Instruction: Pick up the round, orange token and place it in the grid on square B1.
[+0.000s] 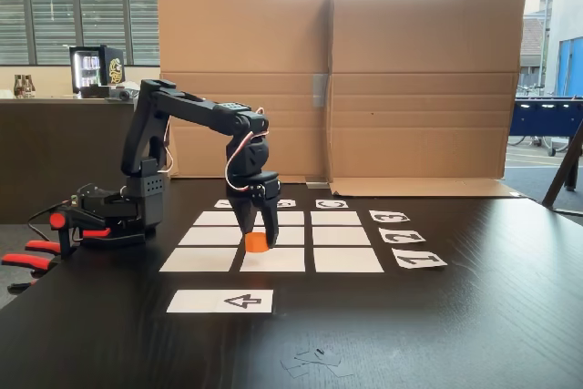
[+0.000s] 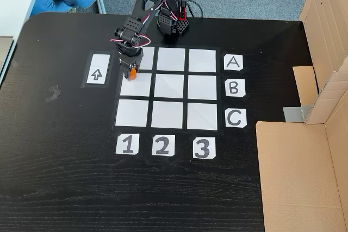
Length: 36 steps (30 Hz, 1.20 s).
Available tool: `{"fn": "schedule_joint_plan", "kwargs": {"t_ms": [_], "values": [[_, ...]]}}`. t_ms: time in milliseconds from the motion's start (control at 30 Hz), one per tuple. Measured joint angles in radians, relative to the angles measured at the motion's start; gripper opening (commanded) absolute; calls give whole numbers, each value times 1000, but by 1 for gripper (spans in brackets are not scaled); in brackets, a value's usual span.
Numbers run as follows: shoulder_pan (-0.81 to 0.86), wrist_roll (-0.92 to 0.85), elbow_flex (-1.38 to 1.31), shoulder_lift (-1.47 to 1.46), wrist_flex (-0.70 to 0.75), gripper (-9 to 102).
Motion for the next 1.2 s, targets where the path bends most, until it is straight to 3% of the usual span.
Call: {"fn": "schedule_joint_plan", "kwargs": {"t_ms": [567, 667, 800, 1000, 1067, 1133, 1200], "values": [[-64, 44, -55, -91, -25, 2], [-64, 35, -51, -91, -25, 29], [-55, 35, -15, -91, -28, 46], [0, 35, 78, -40, -67, 58], [14, 35, 107, -15, -91, 68], [32, 31, 173, 41, -150, 76], [58, 20, 282, 126, -225, 76]]}}
